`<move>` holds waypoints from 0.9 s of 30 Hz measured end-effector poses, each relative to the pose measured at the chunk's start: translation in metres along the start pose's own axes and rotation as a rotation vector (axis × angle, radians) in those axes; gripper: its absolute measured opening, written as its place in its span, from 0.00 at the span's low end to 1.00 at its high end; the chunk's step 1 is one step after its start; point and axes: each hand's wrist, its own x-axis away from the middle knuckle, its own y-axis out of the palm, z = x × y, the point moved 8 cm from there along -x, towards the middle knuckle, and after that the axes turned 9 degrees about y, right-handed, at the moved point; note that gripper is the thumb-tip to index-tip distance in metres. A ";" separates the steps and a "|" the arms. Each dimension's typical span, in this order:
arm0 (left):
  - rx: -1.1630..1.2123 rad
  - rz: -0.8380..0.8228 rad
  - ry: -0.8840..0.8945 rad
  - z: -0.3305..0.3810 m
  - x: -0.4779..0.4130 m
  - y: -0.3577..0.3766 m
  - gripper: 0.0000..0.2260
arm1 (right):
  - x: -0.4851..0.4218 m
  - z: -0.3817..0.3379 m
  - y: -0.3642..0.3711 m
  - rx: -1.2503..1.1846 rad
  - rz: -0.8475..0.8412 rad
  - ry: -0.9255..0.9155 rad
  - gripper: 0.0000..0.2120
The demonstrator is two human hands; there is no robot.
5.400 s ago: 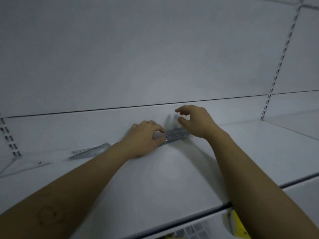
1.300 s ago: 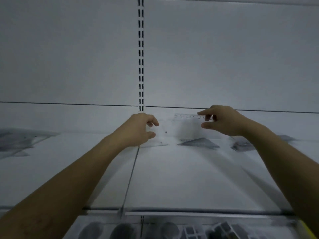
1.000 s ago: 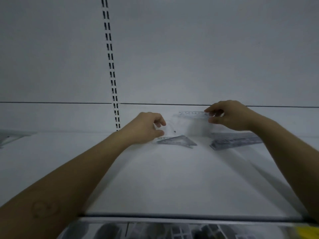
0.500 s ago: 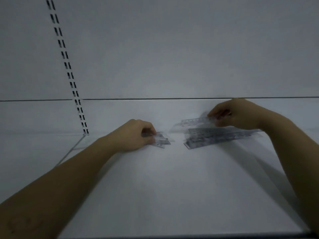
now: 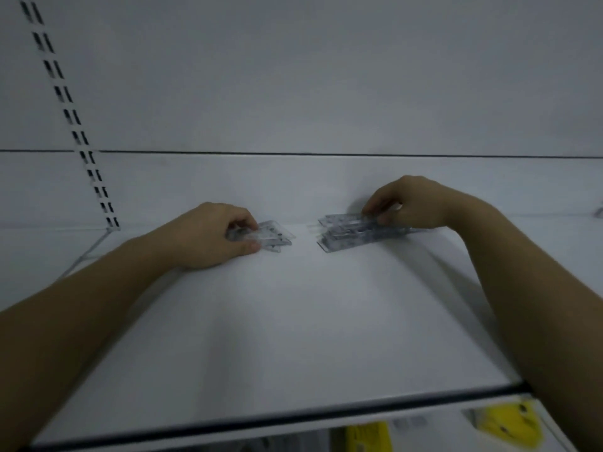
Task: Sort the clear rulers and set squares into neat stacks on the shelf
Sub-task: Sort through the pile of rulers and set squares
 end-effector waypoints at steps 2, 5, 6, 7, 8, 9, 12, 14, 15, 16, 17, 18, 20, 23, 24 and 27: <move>-0.002 0.002 -0.003 -0.001 0.001 -0.001 0.15 | 0.002 -0.004 0.003 -0.002 -0.027 -0.008 0.14; 0.015 -0.001 -0.021 -0.004 0.001 -0.001 0.14 | 0.004 -0.011 0.010 0.019 -0.083 -0.008 0.22; 0.021 -0.001 -0.024 -0.005 0.002 0.000 0.15 | 0.005 -0.014 0.011 0.027 -0.081 -0.008 0.23; 0.025 -0.002 -0.023 -0.005 0.002 0.000 0.15 | 0.005 -0.015 0.011 0.031 -0.071 -0.007 0.23; 0.028 -0.004 -0.023 -0.005 0.002 0.001 0.16 | 0.006 -0.017 0.011 0.034 -0.060 -0.002 0.23; 0.029 -0.006 -0.023 -0.005 0.002 0.001 0.16 | 0.008 -0.019 0.009 0.042 -0.049 0.006 0.22; 0.016 0.004 -0.014 0.000 0.003 -0.004 0.20 | 0.014 -0.029 0.004 0.081 -0.026 0.030 0.22; -0.004 0.002 -0.013 0.003 0.005 -0.010 0.22 | 0.018 -0.047 -0.002 0.074 -0.003 0.021 0.25; -0.022 0.005 -0.012 0.005 0.006 -0.014 0.24 | 0.019 -0.061 -0.005 0.078 0.012 0.004 0.26; -0.045 0.011 -0.009 0.007 0.008 -0.019 0.24 | 0.018 -0.076 -0.008 0.091 0.027 -0.021 0.27; -0.074 0.023 -0.005 0.008 0.011 -0.027 0.25 | 0.017 -0.093 -0.011 0.104 0.040 -0.050 0.29; -0.106 0.036 -0.004 0.008 0.015 -0.036 0.26 | 0.014 -0.112 -0.014 0.111 0.055 -0.081 0.29; -0.167 0.048 -0.030 0.001 0.032 -0.056 0.28 | 0.008 -0.153 -0.016 0.120 0.076 -0.147 0.31; -0.202 0.103 -0.117 -0.032 0.075 -0.088 0.29 | -0.001 -0.223 -0.011 0.120 0.104 -0.253 0.32; -0.196 0.120 -0.160 -0.047 0.094 -0.097 0.29 | -0.003 -0.249 -0.004 0.119 0.099 -0.287 0.33; -0.225 0.149 -0.273 -0.096 0.155 -0.119 0.30 | -0.008 -0.330 0.019 0.115 0.085 -0.386 0.35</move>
